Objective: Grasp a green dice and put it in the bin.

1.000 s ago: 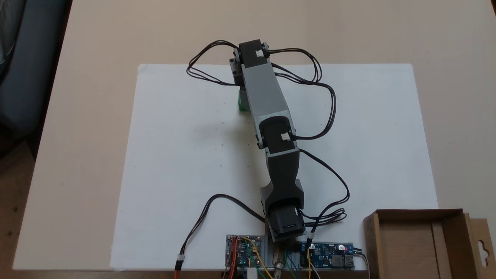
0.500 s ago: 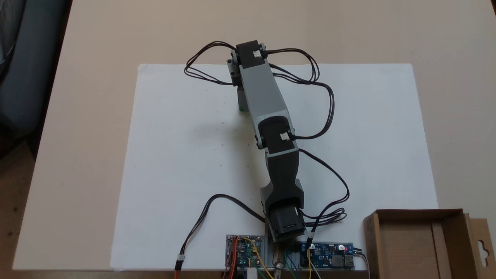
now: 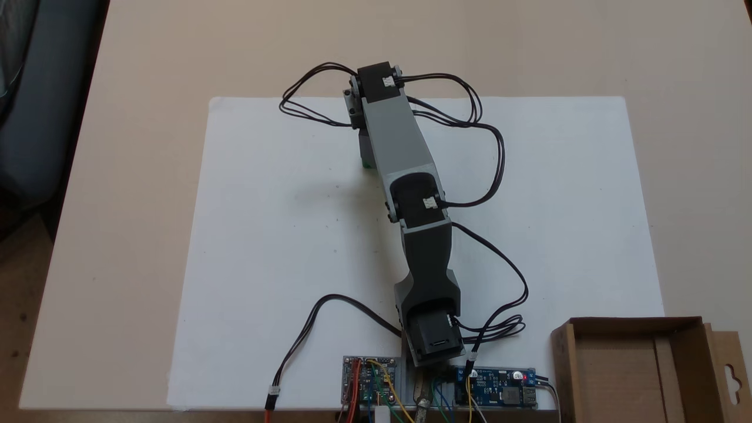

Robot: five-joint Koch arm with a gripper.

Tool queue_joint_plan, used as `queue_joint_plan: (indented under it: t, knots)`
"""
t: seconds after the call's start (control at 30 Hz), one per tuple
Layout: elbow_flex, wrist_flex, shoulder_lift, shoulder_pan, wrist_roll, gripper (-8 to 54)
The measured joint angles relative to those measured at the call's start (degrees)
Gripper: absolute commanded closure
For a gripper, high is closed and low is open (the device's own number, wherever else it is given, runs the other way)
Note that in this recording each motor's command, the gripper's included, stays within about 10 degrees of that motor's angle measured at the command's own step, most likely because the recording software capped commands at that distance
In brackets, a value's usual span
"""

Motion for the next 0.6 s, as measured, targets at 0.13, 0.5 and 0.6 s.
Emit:
queue_joint_plan:
  t: [0.13, 0.5, 0.6]
  knots:
    - [0.18, -0.09, 0.00, 0.00, -0.09, -0.6]
    - [0.79, -0.44, -1.76, 0.00, -1.49, -1.4]
    - [0.79, -1.23, -1.85, 0.00, -3.34, -1.4]
